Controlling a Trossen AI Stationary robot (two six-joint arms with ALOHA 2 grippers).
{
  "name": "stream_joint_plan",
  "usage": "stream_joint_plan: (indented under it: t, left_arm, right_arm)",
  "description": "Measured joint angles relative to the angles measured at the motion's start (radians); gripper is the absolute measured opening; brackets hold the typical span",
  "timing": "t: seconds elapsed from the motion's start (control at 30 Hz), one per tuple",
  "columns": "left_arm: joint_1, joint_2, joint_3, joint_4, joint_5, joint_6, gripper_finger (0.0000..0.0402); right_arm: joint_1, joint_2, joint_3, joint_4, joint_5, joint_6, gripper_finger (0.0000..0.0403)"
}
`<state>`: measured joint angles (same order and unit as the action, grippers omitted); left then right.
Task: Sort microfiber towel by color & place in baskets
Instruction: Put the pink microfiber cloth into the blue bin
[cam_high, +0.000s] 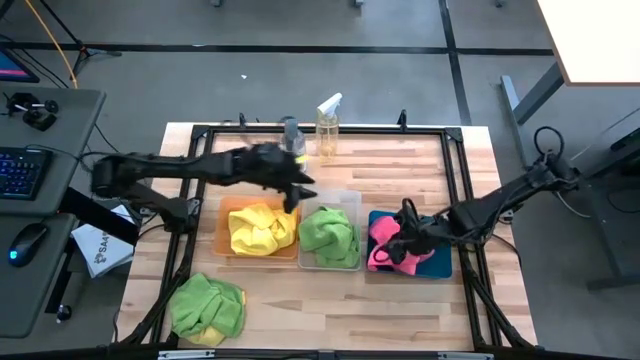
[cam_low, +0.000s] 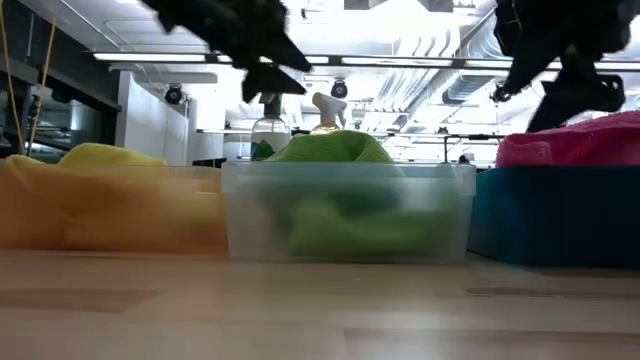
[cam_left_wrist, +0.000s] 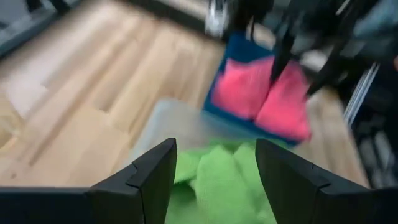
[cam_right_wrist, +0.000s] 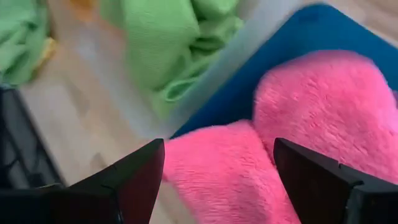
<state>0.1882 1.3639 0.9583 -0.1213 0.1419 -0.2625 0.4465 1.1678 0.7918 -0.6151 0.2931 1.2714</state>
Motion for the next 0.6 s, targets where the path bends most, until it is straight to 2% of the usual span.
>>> stream_joint_plan:
  t: [0.13,0.23,0.4,0.6]
  left_arm:
    - [0.001,-0.157,-0.169,0.134,-0.06,-0.073,0.0206]
    - [-0.007,-0.238,-0.237,0.172,-0.088,-0.129,0.0206]
    - [-0.009,-0.316,-0.277,0.158,-0.104,-0.155,0.0206]
    - [-0.008,-0.348,-0.276,0.15,-0.131,-0.147,0.0206]
  right_arm:
    - [-0.002,0.046,-0.006,-0.147,0.028,0.099,0.0298]
    - [-0.021,0.093,-0.006,-0.275,0.019,0.176,0.0298]
    - [-0.049,0.21,-0.006,-0.313,-0.057,0.174,0.0298]
    - [-0.066,0.341,-0.005,-0.293,-0.09,0.181,0.0298]
